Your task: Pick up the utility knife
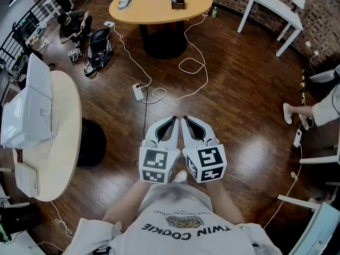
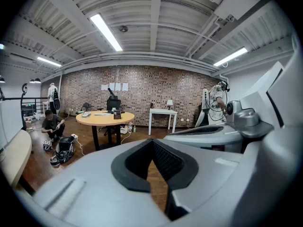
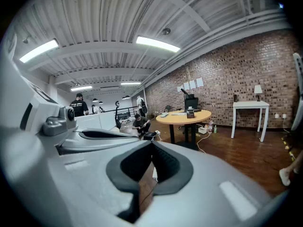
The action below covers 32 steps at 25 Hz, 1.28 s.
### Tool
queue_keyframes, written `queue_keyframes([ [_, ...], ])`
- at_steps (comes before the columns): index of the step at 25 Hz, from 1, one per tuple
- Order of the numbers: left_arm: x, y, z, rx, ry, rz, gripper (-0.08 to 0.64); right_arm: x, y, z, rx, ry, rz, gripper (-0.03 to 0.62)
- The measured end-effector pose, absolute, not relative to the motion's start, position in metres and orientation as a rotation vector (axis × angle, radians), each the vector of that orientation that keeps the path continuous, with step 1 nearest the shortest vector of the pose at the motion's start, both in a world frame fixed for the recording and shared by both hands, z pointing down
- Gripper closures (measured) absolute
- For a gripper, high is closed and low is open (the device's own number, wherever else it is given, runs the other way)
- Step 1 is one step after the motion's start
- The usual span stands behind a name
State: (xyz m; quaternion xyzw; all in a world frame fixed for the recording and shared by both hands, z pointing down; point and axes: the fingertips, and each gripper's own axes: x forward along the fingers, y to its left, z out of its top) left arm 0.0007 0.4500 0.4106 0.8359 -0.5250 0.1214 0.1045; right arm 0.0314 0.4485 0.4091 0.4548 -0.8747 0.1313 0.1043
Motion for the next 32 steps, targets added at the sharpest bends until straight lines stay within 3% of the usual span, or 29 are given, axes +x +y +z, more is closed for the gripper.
queue_keyframes([
  [32, -0.115, 0.209, 0.405, 2.553, -1.396, 0.274, 0.554, -0.089, 0.213, 0.409, 1.451, -2.467, 0.354, 0.592],
])
